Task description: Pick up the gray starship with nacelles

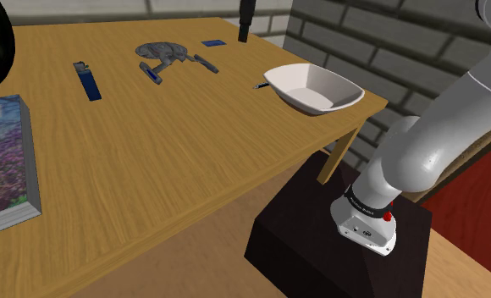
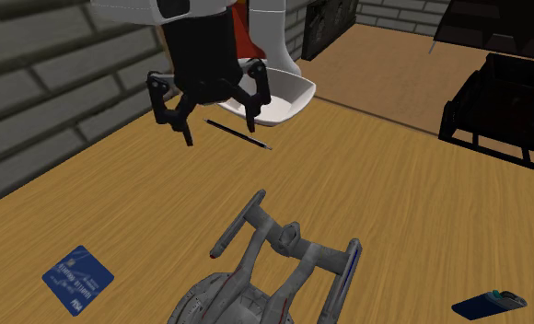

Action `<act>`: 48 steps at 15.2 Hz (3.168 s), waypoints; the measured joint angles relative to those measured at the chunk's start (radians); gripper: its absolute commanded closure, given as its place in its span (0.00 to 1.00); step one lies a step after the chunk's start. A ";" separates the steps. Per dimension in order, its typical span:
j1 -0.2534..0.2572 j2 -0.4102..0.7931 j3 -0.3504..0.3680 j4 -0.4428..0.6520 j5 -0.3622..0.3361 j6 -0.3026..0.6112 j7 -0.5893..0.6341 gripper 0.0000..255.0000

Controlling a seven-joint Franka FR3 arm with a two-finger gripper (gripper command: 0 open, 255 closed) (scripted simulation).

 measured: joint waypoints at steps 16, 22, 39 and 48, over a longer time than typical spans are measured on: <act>0.132 0.545 0.111 0.639 -0.073 -0.172 -0.194 0.00; 0.126 0.514 0.110 0.520 -0.068 -0.084 -0.199 1.00; 0.134 0.552 0.112 0.653 -0.075 -0.178 -0.194 1.00; 0.167 0.696 0.111 1.010 -0.100 -0.392 -0.187 1.00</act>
